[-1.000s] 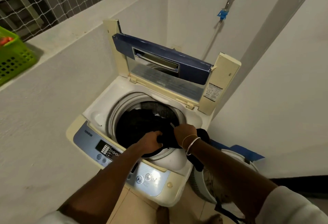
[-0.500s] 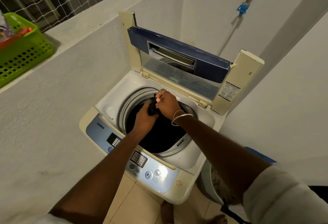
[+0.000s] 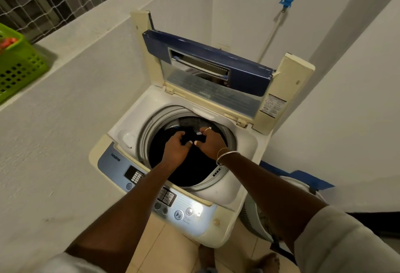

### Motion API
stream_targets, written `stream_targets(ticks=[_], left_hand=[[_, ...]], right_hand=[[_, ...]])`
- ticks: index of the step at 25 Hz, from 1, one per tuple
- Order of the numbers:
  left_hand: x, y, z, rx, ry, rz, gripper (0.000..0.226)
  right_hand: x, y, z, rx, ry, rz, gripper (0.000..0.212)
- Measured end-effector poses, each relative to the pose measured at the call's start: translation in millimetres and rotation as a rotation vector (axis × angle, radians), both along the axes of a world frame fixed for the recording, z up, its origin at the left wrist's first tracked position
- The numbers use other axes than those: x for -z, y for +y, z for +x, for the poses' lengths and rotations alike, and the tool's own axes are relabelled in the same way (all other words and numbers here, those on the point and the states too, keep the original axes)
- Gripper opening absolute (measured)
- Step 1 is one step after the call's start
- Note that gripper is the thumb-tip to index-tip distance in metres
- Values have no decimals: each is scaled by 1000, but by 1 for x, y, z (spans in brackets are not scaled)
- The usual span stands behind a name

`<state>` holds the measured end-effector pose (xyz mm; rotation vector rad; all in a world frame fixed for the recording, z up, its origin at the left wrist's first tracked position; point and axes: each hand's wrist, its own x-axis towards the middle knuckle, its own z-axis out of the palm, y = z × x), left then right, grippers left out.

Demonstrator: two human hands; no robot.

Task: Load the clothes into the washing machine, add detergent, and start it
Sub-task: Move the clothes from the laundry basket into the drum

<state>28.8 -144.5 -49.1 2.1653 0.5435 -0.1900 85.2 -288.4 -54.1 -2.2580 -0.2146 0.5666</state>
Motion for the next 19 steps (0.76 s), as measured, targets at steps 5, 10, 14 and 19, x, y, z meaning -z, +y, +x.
stream_targets(ticks=[5, 10, 14, 19], left_hand=[[-31, -76, -5, -6, -454, 26, 15], [-35, -189, -13, 333, -595, -27, 17], [-24, -278, -8, 589, -536, -1, 26], [37, -352, 1, 726, -351, -13, 24]], right_hand=[[-27, -61, -28, 268, -252, 182, 26], [-15, -161, -73, 615, -303, 258, 18], [8, -231, -90, 804, -249, 244, 16], [49, -314, -105, 905, -147, 146, 14]])
